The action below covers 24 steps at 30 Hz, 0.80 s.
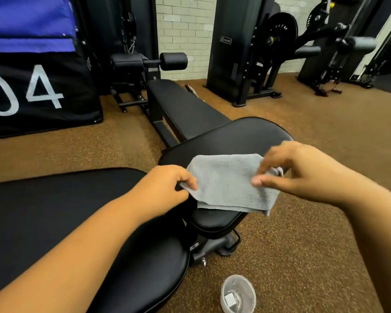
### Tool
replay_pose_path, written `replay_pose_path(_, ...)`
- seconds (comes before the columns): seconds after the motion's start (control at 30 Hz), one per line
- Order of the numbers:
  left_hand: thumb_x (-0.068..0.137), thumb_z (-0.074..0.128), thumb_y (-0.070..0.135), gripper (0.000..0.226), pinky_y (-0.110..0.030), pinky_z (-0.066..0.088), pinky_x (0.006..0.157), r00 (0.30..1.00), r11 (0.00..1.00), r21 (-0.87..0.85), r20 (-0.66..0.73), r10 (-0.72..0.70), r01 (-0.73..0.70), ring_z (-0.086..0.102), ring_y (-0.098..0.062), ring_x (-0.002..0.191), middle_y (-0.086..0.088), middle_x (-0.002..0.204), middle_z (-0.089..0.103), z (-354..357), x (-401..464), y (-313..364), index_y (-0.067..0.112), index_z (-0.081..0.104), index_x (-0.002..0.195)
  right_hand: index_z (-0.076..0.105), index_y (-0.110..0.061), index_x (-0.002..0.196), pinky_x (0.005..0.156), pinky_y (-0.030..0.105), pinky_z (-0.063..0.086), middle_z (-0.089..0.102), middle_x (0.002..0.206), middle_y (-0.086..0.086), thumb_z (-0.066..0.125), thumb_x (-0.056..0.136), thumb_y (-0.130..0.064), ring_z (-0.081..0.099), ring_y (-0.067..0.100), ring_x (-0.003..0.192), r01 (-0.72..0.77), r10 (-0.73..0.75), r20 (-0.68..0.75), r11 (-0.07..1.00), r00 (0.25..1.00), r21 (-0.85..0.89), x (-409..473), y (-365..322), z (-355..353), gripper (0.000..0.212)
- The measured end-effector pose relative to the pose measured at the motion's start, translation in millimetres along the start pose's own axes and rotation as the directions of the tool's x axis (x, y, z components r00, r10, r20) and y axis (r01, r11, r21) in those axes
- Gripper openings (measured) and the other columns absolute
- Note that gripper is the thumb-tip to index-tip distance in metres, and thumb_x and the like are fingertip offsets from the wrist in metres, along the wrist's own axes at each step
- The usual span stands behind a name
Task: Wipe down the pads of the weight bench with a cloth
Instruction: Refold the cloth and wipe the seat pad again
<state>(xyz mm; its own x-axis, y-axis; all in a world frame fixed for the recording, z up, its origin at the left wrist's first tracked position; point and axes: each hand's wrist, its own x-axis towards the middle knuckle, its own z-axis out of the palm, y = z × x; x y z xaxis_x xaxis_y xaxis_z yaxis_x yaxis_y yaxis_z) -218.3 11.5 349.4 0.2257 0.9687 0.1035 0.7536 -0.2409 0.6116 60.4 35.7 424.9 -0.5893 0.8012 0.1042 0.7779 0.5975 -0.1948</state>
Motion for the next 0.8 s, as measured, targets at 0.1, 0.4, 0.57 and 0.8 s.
replay_pose_path(0.1, 0.083, 0.05, -0.001, 0.038, -0.015, 0.043, 0.092, 0.998, 0.998, 0.058, 0.061, -0.018, 0.015, 0.058, 0.0, 0.105, 0.015, 0.111, 0.068, 7.5, -3.2, 5.2, 0.026, 0.075, 0.094, 0.07, -0.028, 0.108, 0.096, 0.031, 0.043, 0.065, 0.112, -0.01, 0.046, 0.094, -0.05, 0.055, 0.01, 0.106, 0.142, -0.151, -0.154, 0.988, 0.976, -0.068, 25.4, -18.7, 34.3, 0.036)
replay_pose_path(0.4, 0.095, 0.041, 0.007, 0.039, -0.018, 0.036, 0.085, 0.975, 0.972, 0.122, -0.117, -0.187, 0.201, 0.051, -0.008, 0.109, 0.009, 0.13, 0.054, 8.6, -7.3, -13.2, 0.025, 0.06, 0.124, 0.01, -0.033, 0.154, 0.119, 0.045, 0.005, 0.005, 0.163, -0.007, 0.015, 0.101, -0.054, 0.002, 0.022, 0.15, 0.134, -0.071, 0.175, 0.915, 0.982, -0.38, 72.8, 20.5, 75.6, 0.057)
replay_pose_path(0.57, 0.099, 0.049, 0.024, 0.039, -0.017, 0.032, 0.096, 0.973, 0.968, 0.132, -0.121, -0.198, 0.213, 0.046, -0.009, 0.127, 0.008, 0.142, 0.047, 23.2, -8.1, -9.4, 0.022, 0.049, 0.137, 0.006, -0.03, 0.154, 0.12, 0.05, 0.004, 0.001, 0.163, -0.002, 0.011, 0.101, -0.051, -0.001, 0.029, 0.15, -0.283, 0.313, 0.026, 0.887, 0.949, -0.366, 102.5, 61.5, 61.5, 0.057)
replay_pose_path(0.8, 0.089, 0.063, 0.046, 0.054, -0.021, 0.037, 0.095, 0.968, 0.965, 0.121, -0.127, -0.216, 0.232, 0.047, -0.011, 0.122, 0.006, 0.136, 0.045, 32.8, -11.7, -15.3, 0.018, 0.049, 0.134, 0.009, -0.031, 0.154, 0.118, 0.051, 0.006, 0.006, 0.163, -0.003, -0.002, 0.096, -0.053, 0.004, 0.029, 0.149, 0.004, 0.031, 0.091, 0.935, 0.995, -0.356, 66.0, -18.0, 108.5, 0.063)
